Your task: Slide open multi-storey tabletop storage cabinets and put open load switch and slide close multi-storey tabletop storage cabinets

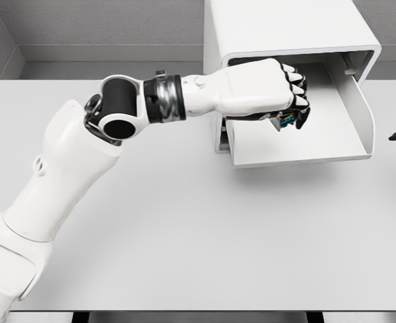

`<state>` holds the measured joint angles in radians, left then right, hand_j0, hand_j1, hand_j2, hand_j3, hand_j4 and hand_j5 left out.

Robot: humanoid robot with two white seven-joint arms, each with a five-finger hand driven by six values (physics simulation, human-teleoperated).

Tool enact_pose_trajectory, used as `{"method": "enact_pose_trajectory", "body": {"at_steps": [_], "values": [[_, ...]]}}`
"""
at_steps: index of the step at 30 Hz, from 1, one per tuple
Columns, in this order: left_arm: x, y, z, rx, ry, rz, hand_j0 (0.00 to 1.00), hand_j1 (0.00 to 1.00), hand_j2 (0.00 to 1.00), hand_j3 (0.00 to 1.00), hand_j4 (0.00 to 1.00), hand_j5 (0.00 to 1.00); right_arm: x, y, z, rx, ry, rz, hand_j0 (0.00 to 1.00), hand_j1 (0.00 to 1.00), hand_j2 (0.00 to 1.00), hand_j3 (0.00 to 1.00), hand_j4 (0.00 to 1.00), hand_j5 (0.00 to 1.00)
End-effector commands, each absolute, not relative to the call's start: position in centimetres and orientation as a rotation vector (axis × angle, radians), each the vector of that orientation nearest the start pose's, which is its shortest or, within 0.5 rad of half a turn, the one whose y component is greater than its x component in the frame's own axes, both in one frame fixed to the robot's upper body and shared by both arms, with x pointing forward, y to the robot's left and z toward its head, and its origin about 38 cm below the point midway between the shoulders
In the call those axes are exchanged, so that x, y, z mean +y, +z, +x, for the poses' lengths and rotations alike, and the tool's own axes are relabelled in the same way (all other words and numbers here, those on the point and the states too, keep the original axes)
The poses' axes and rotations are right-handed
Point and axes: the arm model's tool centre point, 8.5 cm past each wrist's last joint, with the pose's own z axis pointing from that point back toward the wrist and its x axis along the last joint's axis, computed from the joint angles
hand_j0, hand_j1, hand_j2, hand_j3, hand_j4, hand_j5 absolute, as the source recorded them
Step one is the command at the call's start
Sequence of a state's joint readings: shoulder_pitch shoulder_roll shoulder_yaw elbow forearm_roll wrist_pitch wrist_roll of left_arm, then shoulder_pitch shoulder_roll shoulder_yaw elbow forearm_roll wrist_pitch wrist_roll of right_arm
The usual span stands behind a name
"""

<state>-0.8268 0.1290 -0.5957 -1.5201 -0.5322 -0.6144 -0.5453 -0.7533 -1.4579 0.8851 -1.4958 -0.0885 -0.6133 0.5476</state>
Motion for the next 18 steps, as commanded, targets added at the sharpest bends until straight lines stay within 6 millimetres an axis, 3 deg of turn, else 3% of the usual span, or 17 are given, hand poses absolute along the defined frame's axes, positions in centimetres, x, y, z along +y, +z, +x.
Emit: {"method": "enact_pose_trajectory", "body": {"at_steps": [1, 10, 18], "values": [[1.3, 31.6, 41.7, 2.340, 2.205, -0.185, 0.40, 0.40, 0.40, 0.40, 0.40, 0.40, -47.5, 30.2, 35.3, -1.080, 1.907, -0.394, 1.00, 1.00, 1.00, 1.00, 1.00, 1.00], [-0.1, 30.7, 42.8, 2.365, 2.244, -0.160, 0.40, 0.40, 0.40, 0.40, 0.40, 0.40, -47.4, 29.7, 35.2, -1.071, 1.910, -0.381, 1.00, 1.00, 1.00, 1.00, 1.00, 1.00], [-0.1, 29.7, 43.7, 2.366, 2.292, -0.163, 0.41, 0.41, 0.41, 0.41, 0.41, 0.41, -47.3, 29.0, 35.2, -1.061, 1.915, -0.364, 1.00, 1.00, 1.00, 1.00, 1.00, 1.00]]}}
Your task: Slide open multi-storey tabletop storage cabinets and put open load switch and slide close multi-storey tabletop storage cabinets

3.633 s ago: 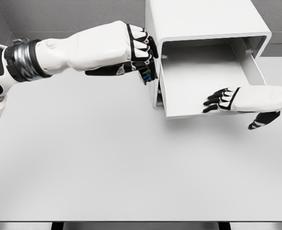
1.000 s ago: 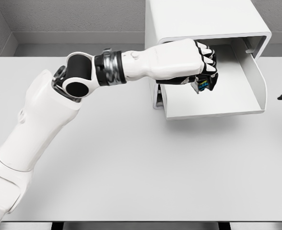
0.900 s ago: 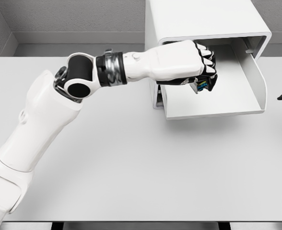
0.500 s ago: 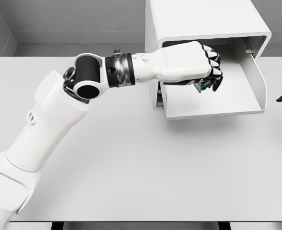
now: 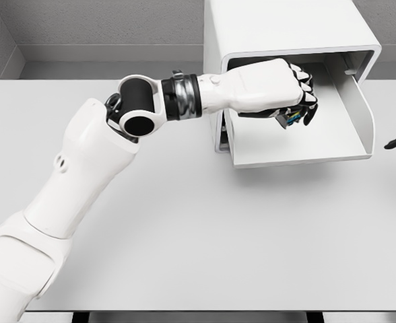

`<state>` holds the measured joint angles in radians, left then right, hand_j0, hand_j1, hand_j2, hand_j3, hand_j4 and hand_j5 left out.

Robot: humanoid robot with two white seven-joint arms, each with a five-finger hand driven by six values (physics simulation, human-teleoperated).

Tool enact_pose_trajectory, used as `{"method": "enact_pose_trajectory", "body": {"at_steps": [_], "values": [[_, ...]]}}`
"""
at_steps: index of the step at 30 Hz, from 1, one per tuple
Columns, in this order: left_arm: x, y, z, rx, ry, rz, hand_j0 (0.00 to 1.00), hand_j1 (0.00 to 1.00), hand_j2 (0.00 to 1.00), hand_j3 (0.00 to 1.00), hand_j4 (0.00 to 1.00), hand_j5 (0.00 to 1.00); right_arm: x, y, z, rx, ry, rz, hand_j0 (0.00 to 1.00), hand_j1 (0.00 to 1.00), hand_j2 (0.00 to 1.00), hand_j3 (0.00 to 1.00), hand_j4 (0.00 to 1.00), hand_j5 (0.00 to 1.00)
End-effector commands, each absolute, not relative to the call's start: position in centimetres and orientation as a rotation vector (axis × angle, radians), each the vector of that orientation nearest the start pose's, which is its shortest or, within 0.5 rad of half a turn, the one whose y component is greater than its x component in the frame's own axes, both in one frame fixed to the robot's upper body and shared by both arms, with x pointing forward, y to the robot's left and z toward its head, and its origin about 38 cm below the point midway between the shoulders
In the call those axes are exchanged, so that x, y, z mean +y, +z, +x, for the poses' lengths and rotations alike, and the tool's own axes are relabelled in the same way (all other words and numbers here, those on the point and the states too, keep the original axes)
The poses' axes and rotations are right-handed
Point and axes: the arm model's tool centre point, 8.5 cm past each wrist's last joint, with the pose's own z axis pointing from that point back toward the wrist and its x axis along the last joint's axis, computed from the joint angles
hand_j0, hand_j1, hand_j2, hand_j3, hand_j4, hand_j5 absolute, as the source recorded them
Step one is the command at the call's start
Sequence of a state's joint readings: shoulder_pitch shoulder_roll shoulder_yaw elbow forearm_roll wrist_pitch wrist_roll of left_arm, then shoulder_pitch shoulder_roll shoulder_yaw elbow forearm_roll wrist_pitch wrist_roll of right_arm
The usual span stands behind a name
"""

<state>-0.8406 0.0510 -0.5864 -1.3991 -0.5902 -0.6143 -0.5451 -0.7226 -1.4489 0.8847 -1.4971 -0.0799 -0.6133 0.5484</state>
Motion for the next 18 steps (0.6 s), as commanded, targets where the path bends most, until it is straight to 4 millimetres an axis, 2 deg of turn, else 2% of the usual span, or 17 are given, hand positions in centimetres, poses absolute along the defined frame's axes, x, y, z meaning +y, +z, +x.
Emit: {"method": "enact_pose_trajectory", "body": {"at_steps": [1, 12, 14, 15, 18], "values": [[-0.19, 29.77, 43.74, 2.368, 2.291, -0.161, 0.41, 0.41, 0.41, 0.41, 0.41, 0.41, -47.27, 28.92, 35.16, -1.060, 1.915, -0.362, 1.00, 1.00, 1.00, 1.00, 1.00, 1.00], [0.16, 30.30, 44.21, 2.384, 2.284, -0.182, 0.44, 0.44, 0.44, 0.44, 0.44, 0.44, -47.30, 28.54, 35.07, -1.046, 1.923, -0.360, 1.00, 1.00, 1.00, 1.00, 1.00, 1.00], [0.21, 30.29, 44.23, 2.383, 2.285, -0.184, 0.48, 0.48, 0.48, 0.48, 0.48, 0.48, -47.17, 28.43, 35.14, -1.049, 1.924, -0.357, 1.00, 1.00, 1.00, 1.00, 1.00, 1.00], [0.16, 30.30, 44.21, 2.384, 2.284, -0.182, 0.56, 0.56, 0.56, 0.56, 0.56, 0.56, -47.17, 28.38, 35.13, -1.048, 1.925, -0.355, 1.00, 1.00, 1.00, 1.00, 1.00, 1.00], [0.22, 30.28, 44.27, 2.384, 2.288, -0.187, 0.64, 0.64, 0.64, 0.64, 0.64, 0.64, -47.12, 28.35, 35.15, -1.049, 1.925, -0.354, 1.00, 1.00, 1.00, 1.00, 1.00, 1.00]]}}
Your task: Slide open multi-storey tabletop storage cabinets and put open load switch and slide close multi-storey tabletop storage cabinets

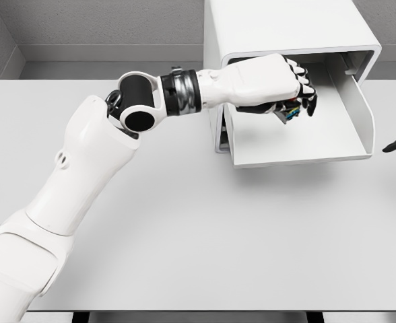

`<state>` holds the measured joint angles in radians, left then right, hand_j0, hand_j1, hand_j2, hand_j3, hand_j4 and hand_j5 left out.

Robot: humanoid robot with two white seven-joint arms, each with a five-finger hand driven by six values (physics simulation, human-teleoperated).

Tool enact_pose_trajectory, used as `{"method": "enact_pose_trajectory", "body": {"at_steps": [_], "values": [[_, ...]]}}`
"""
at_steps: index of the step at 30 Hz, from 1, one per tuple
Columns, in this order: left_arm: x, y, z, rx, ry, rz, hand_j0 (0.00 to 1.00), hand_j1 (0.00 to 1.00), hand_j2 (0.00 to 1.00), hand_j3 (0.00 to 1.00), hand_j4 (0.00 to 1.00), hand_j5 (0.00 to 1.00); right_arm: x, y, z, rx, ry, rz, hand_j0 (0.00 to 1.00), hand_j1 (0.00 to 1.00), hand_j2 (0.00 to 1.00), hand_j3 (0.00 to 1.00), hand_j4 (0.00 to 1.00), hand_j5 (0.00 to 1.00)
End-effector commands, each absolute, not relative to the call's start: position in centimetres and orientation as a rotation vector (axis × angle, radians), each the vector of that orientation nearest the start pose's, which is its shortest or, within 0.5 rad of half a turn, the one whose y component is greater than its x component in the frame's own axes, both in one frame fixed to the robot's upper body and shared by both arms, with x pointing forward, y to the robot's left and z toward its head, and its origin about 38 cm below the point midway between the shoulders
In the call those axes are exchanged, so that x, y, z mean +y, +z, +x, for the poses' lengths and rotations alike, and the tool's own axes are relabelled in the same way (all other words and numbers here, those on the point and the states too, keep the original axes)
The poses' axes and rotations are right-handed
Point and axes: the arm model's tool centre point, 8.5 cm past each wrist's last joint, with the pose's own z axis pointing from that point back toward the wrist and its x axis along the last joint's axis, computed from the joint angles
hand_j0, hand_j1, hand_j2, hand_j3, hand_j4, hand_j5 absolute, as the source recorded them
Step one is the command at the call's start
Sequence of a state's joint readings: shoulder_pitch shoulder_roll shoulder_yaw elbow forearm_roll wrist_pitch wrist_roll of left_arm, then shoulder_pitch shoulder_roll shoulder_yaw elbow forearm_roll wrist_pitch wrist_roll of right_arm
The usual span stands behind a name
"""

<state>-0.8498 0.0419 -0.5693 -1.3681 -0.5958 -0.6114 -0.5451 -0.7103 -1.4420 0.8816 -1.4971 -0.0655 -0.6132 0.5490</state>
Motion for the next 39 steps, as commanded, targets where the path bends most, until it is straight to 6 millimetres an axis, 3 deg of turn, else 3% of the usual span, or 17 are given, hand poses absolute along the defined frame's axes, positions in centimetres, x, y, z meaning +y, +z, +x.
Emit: {"method": "enact_pose_trajectory", "body": {"at_steps": [1, 18, 24, 30, 32, 33, 34, 38, 39], "values": [[0.2, 30.3, 44.3, 2.386, 2.288, -0.186, 0.64, 0.64, 0.64, 0.64, 0.64, 0.64, -47.1, 28.4, 35.2, -1.049, 1.925, -0.354, 1.00, 1.00, 1.00, 1.00, 1.00, 1.00], [0.1, 30.2, 43.9, 2.345, 2.299, -0.233, 0.65, 0.65, 0.65, 0.65, 0.65, 0.65, -47.0, 27.9, 35.0, -1.044, 1.928, -0.339, 1.00, 1.00, 1.00, 1.00, 1.00, 1.00], [0.5, 31.8, 42.9, 2.362, 2.252, -0.264, 0.87, 0.87, 0.87, 0.87, 0.87, 0.87, -47.0, 27.9, 34.9, -1.042, 1.928, -0.339, 1.00, 1.00, 1.00, 1.00, 1.00, 1.00], [2.0, 32.3, 42.9, 2.405, 2.232, -0.206, 0.88, 0.88, 0.88, 0.88, 0.88, 0.88, -47.5, 28.1, 34.8, -1.029, 1.922, -0.351, 1.00, 1.00, 1.00, 1.00, 1.00, 1.00], [3.5, 33.5, 42.1, 2.424, 2.179, -0.153, 0.88, 0.88, 0.88, 0.88, 0.88, 0.88, -47.8, 28.4, 34.7, -1.027, 1.918, -0.360, 1.00, 1.00, 1.00, 1.00, 1.00, 1.00], [5.1, 34.0, 41.9, 2.454, 2.163, -0.092, 0.90, 0.90, 0.90, 0.90, 0.90, 0.90, -47.8, 28.7, 34.8, -1.030, 1.918, -0.367, 1.00, 1.00, 1.00, 1.00, 1.00, 1.00], [6.9, 35.1, 41.4, 2.480, 2.129, -0.036, 0.99, 0.99, 0.99, 0.99, 0.99, 0.99, -47.8, 29.1, 34.9, -1.039, 1.918, -0.379, 1.00, 1.00, 1.00, 1.00, 1.00, 1.00], [14.3, 37.2, 39.3, 2.513, 2.139, 0.108, 1.00, 1.00, 1.00, 1.00, 1.00, 1.00, -47.1, 30.2, 35.2, -1.078, 1.928, -0.400, 1.00, 1.00, 1.00, 1.00, 1.00, 1.00], [16.1, 37.7, 38.6, 2.525, 2.152, 0.140, 1.00, 1.00, 1.00, 1.00, 1.00, 1.00, -46.1, 30.5, 35.1, -1.103, 1.950, -0.392, 1.00, 1.00, 1.00, 1.00, 1.00, 1.00]]}}
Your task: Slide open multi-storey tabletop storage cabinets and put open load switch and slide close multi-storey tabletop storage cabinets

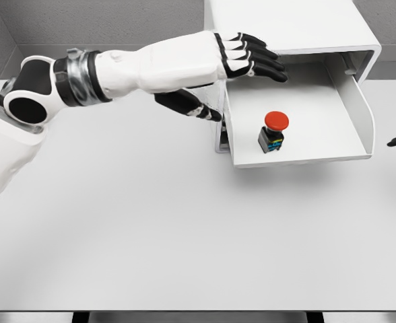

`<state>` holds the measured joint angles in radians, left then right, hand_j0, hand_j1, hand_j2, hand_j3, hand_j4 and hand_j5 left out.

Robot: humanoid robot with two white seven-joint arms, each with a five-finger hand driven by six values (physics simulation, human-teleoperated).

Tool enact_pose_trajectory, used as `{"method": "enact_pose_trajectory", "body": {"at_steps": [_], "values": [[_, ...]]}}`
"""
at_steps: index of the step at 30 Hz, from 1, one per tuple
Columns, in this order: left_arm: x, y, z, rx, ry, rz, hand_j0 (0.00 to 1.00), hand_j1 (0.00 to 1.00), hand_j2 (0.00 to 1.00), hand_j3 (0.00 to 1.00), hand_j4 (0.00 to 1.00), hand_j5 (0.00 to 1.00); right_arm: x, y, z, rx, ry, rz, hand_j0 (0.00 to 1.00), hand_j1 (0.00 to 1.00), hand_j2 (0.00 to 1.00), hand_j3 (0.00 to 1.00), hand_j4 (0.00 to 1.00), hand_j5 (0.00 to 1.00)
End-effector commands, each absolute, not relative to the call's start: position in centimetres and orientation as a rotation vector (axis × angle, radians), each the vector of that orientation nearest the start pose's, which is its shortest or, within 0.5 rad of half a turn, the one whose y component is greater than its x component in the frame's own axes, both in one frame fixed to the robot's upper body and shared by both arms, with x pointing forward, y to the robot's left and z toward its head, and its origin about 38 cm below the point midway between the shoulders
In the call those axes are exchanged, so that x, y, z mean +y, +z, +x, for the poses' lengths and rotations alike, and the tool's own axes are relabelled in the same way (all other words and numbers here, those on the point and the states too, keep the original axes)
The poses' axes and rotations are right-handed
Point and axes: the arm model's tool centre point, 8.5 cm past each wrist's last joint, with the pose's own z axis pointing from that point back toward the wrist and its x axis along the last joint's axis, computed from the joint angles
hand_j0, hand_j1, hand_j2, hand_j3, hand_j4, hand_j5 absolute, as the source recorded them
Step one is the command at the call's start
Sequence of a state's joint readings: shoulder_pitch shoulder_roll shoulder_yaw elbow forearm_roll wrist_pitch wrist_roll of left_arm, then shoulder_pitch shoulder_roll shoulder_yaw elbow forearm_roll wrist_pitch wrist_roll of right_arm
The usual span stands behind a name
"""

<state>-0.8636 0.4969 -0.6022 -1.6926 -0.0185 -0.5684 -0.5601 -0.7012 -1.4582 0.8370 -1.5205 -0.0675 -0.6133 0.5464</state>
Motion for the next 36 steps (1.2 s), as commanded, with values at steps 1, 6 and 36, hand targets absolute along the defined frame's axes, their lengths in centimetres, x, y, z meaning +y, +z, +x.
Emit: {"method": "enact_pose_trajectory", "body": {"at_steps": [1, 6, 36], "values": [[17.3, 37.5, 38.4, 2.533, 2.179, 0.167, 1.00, 1.00, 1.00, 1.00, 1.00, 1.00, -45.4, 30.6, 35.0, -1.117, 1.968, -0.382, 1.00, 1.00, 1.00, 1.00, 1.00, 1.00], [21.1, 36.5, 38.2, 2.568, 2.294, 0.238, 1.00, 1.00, 1.00, 1.00, 1.00, 1.00, -46.3, 32.1, 35.0, -1.112, 1.958, -0.436, 1.00, 1.00, 1.00, 1.00, 1.00, 1.00], [24.1, 35.1, 37.7, 2.586, 2.382, 0.233, 1.00, 1.00, 1.00, 1.00, 1.00, 1.00, -39.1, 30.9, 36.2, -1.463, 1.927, -0.323, 1.00, 1.00, 1.00, 1.00, 1.00, 1.00]]}}
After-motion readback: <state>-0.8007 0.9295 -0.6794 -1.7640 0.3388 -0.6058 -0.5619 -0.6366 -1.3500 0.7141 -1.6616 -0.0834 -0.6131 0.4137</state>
